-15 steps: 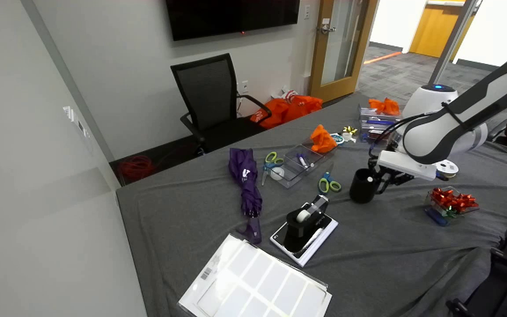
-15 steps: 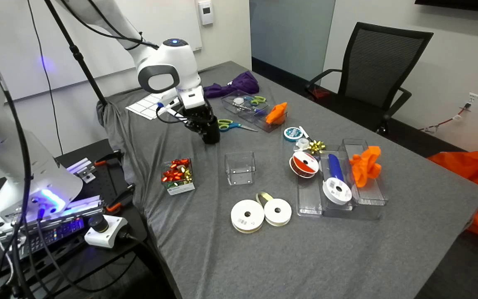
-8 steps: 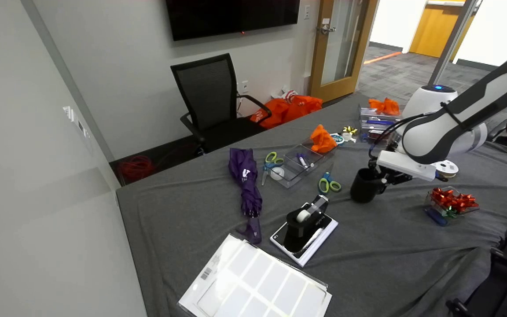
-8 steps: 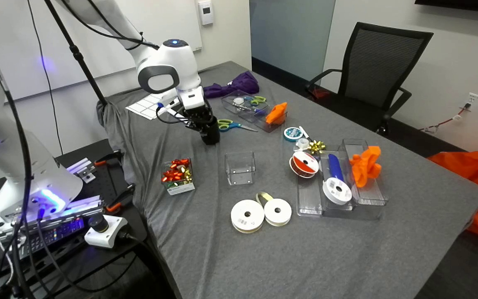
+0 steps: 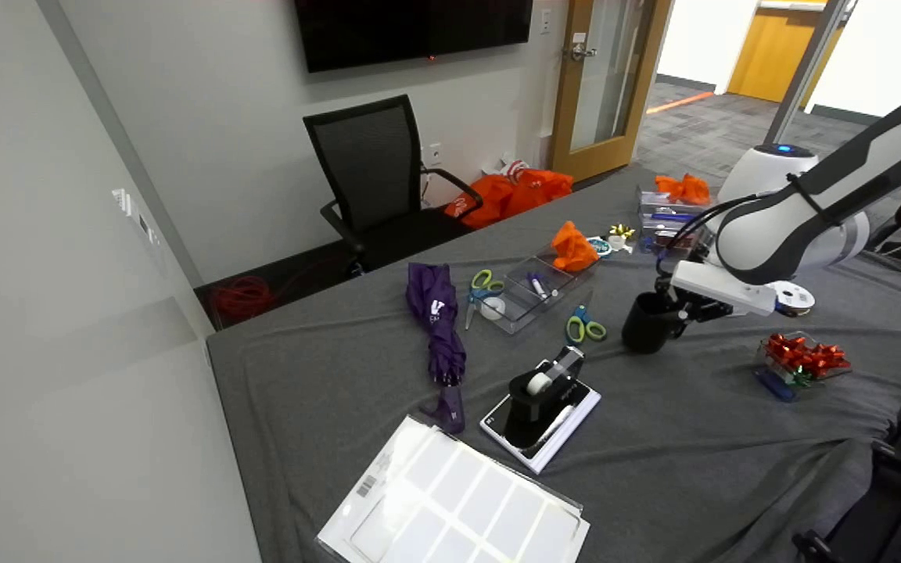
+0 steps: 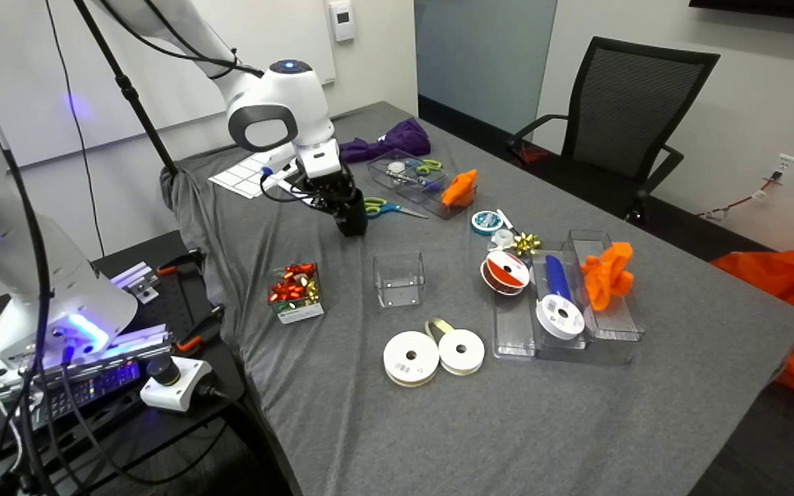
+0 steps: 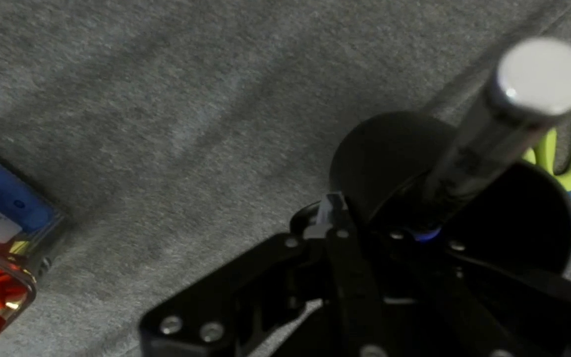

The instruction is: Move the black cup forward

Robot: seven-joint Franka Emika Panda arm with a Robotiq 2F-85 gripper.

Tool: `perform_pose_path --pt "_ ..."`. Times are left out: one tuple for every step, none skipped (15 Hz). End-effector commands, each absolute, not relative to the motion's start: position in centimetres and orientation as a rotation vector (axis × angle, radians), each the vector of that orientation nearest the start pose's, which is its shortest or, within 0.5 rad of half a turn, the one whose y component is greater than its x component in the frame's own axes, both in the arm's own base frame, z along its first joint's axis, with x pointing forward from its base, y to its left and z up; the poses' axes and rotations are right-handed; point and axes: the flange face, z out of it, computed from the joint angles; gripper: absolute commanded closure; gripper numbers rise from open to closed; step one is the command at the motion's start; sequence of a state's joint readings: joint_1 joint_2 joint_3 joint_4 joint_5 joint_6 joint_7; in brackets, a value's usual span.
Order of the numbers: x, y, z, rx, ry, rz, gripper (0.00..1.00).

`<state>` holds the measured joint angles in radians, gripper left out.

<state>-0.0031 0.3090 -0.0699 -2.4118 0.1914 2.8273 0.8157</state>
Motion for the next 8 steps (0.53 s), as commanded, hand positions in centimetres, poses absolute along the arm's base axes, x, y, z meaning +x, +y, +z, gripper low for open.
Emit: perform_pose_path --pt "51.0 -5.6 22.4 -2.608 1.541 -0.174 0.98" --pt "51.5 -5.9 22.9 -2.602 1.552 -0.18 0.98" --pt "52.1 -6.2 23.5 -2.598 1.576 -0.172 0.98" --pt "52.8 -6.6 24.0 -2.585 1.599 -0.176 0.98" --pt "53.5 -7.1 24.6 -2.571 1.629 -0.17 0.98" --pt "54.6 -7.7 25.3 -2.551 1.671 -0.151 0.98" --pt "55.4 -8.1 25.9 -2.532 1.711 -0.136 0.98" --pt "56.2 -8.6 26.5 -2.514 1.75 -0.117 0.98"
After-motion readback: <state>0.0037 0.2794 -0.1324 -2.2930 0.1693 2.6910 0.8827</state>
